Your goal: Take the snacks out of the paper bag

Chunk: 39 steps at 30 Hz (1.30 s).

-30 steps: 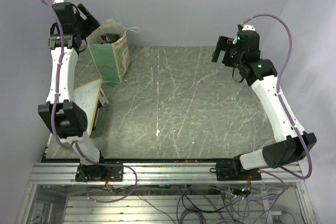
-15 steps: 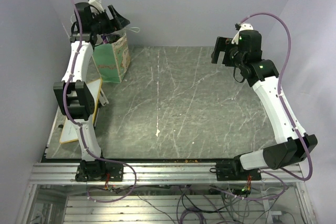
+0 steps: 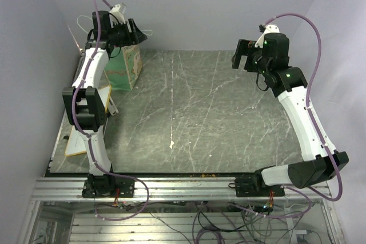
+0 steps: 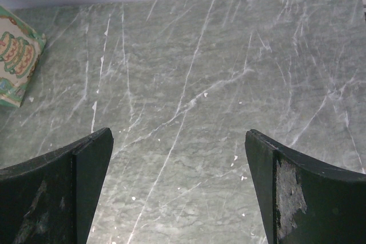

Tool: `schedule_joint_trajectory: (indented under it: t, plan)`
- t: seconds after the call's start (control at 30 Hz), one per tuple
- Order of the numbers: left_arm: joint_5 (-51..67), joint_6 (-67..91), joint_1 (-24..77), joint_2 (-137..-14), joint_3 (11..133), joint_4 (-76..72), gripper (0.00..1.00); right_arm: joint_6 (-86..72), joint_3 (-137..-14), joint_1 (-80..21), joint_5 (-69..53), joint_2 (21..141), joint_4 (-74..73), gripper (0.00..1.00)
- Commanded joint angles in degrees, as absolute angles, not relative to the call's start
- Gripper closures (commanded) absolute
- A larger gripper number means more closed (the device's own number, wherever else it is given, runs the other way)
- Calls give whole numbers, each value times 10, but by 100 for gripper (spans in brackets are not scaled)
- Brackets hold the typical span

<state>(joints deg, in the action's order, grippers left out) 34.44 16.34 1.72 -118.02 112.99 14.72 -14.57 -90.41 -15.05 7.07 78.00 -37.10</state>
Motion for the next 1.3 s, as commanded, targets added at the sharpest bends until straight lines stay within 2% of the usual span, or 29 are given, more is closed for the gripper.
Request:
schedule_joint_trajectory:
  t: [0.0, 0.1, 0.23, 0.37, 0.47, 0.9, 1.27]
  plan:
    - [278, 134, 33, -1158, 1137, 178, 39, -151, -902, -146, 70, 767, -362, 0]
    - [249, 137, 33, -1157, 1147, 193, 51, -155, -901, -146, 74, 769, -368, 0]
    - [254, 152, 34, -1151, 1144, 188, 62, -160, -897, -145, 80, 766, -370, 0]
    - [247, 125, 47, -1158, 1180, 237, 83, -165, -902, -145, 80, 771, -379, 0]
    - [226, 119, 55, -1153, 1188, 256, 90, -170, -904, -146, 81, 771, -387, 0]
    - [198, 114, 124, -1086, 1140, 283, 93, -186, -890, -145, 68, 741, -410, 0]
    - [187, 143, 224, -1001, 1035, 287, 93, -225, -877, -146, 25, 702, -447, 0]
